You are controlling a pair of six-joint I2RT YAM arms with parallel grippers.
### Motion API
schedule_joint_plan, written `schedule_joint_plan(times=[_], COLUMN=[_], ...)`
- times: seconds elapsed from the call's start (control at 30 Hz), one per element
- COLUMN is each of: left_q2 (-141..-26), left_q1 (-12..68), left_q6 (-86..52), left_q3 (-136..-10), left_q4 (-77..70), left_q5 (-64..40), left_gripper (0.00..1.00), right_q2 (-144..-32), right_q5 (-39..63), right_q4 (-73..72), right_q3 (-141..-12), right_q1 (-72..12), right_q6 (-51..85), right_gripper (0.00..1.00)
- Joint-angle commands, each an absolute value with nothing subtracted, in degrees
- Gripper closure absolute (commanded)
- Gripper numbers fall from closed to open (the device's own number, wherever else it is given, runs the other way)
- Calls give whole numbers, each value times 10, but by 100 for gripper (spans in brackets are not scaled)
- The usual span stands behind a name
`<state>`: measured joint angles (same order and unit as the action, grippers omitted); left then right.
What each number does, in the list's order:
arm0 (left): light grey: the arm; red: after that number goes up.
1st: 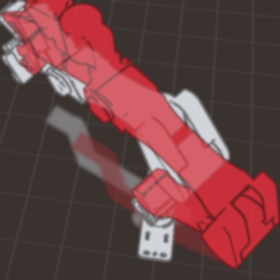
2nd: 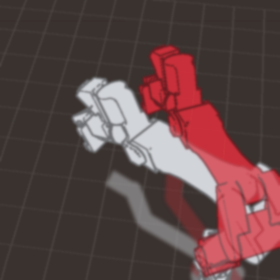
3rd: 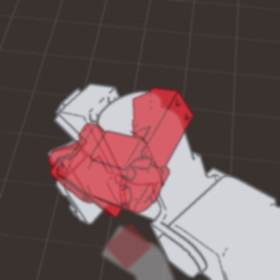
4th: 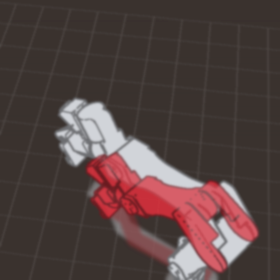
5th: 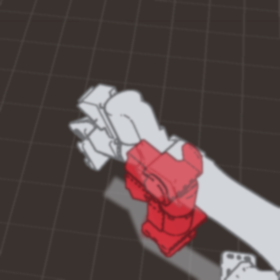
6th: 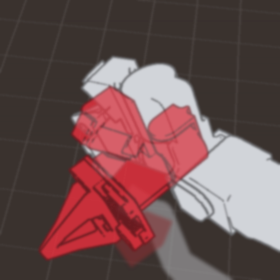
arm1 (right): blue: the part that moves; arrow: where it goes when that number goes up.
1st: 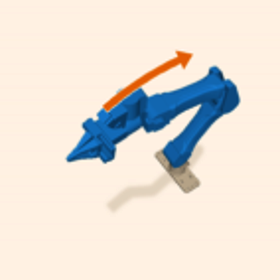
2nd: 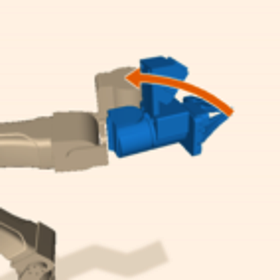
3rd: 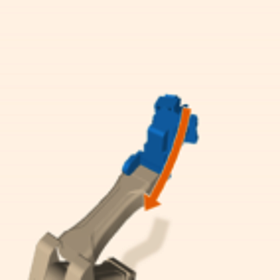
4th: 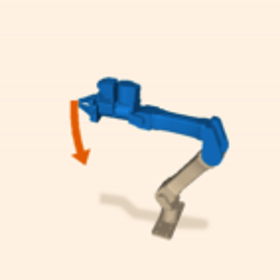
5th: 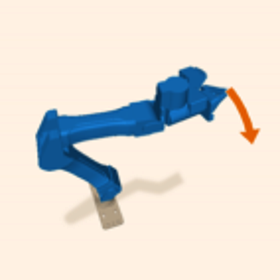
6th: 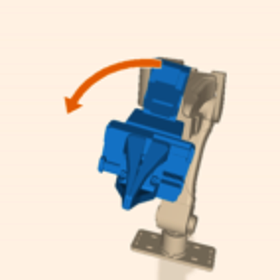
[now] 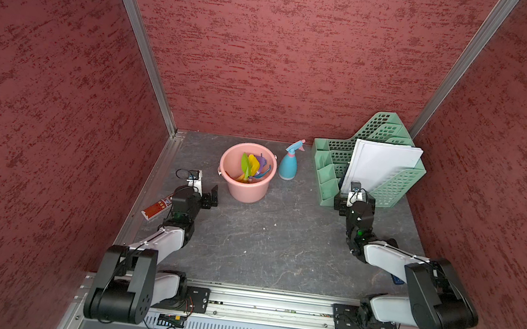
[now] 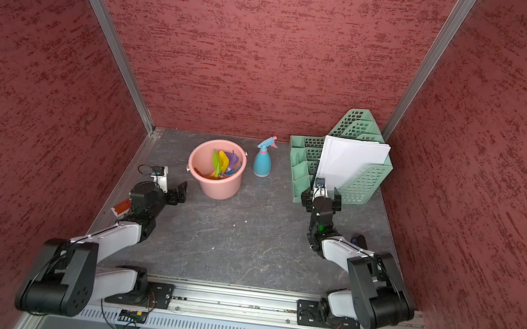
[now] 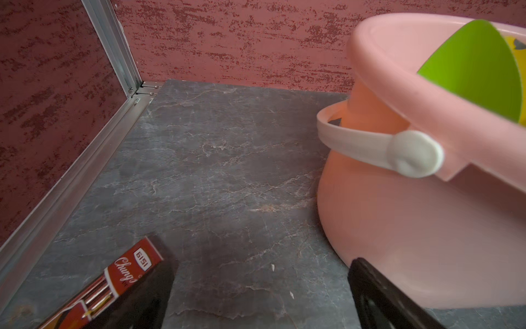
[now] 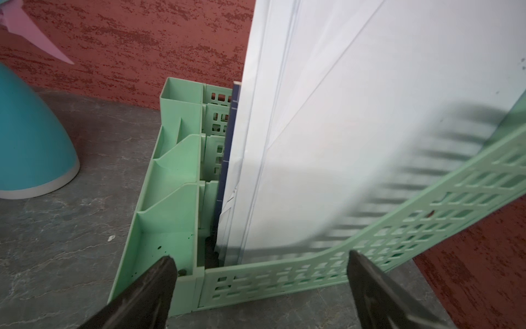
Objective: Organize the gardening tools
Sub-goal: Reset both arms
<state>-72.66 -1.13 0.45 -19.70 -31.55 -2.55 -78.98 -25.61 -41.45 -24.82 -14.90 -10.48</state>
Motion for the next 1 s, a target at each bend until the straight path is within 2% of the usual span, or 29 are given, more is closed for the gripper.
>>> schedule_joint_plan(times=[0.0,0.13,0.33,0.57,0.7,0.97], left_q2=[-765,-814,-864,-876,-877,-877], left_q1=[-35,-51,-40,-29,-29,-28], left_q6=[-4,-10,-1,11,11,11], left_q3=[-209,-219,-221,-216,-216,-216], left_q4=[-412,-454,-491,-509,-510,-510], left_q5=[-74,-97,-89,-79,-79,-76], left_gripper=[0,0,0,0,0,0], right_q2=[-791,-873,-858,-874,-914,-925], right_q5=[-225,-198,-179,-183,-131,-119], right_q4=[-474,-676,-631,-722,-798,-778], right_q3=[-225,-152,-161,-121,-95,-113], right_q1=[-133,-112,-91,-91,-91,-89], right_q6=[-89,-79,-52,-52,-68,-72], right_gripper=[2,2,2,1,2,1])
